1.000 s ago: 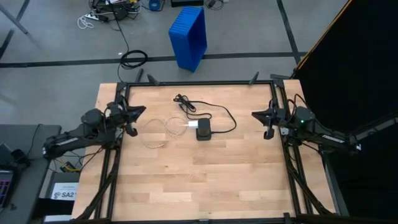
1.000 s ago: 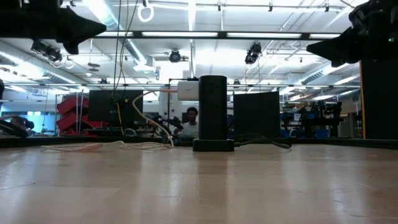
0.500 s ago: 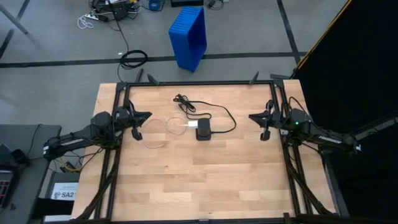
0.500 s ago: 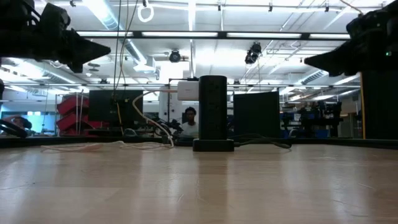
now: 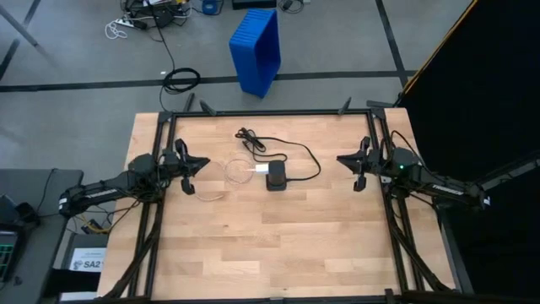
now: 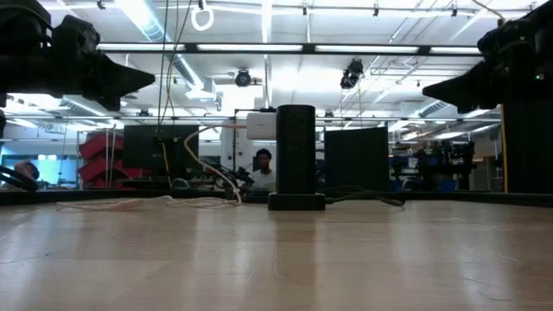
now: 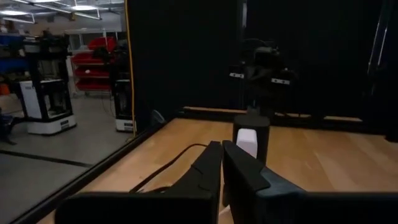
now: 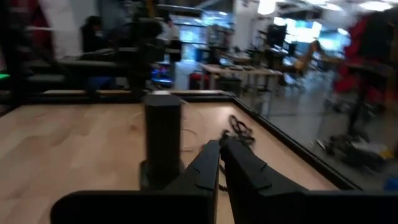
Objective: Plug in charger
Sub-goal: Remove the charger adapter from the black outlet
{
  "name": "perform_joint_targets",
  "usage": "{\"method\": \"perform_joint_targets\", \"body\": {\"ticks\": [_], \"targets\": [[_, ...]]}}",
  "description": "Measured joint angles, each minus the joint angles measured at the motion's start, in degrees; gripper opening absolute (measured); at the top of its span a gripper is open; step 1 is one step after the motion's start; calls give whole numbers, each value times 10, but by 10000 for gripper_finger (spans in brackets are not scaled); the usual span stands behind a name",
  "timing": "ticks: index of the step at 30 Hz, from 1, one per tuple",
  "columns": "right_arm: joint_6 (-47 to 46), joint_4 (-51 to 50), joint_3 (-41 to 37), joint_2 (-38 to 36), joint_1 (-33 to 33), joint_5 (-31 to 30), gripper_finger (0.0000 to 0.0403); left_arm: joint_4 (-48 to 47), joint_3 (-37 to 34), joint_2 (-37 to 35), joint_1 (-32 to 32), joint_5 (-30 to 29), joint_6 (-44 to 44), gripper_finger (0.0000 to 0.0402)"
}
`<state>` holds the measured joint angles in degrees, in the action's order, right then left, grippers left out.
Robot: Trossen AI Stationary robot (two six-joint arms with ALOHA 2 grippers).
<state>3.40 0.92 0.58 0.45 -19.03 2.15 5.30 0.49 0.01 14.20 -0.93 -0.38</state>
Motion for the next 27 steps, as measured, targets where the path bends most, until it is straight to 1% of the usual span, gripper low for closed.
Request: {"method": "perform_joint_targets", "body": {"ticks": [3,7,14,18,22,27], "targets": [[-6,-3,0,0,0,-18,2,-22,0,0,0,3,0,0],[-52,-3,0,0,0,-18,6,-46,0,1,0,17,8,0],[-63,-2,0,0,0,-17,7,-72,10,1,0,17,33,0],[-87,-3,-1,0,1,-15,1,-74,10,4,0,10,32,0],[-98,-3,-1,0,1,-15,5,-74,10,4,0,10,35,0],[-98,-3,-1,0,1,-16,12,-73,10,4,0,3,68,0]]}}
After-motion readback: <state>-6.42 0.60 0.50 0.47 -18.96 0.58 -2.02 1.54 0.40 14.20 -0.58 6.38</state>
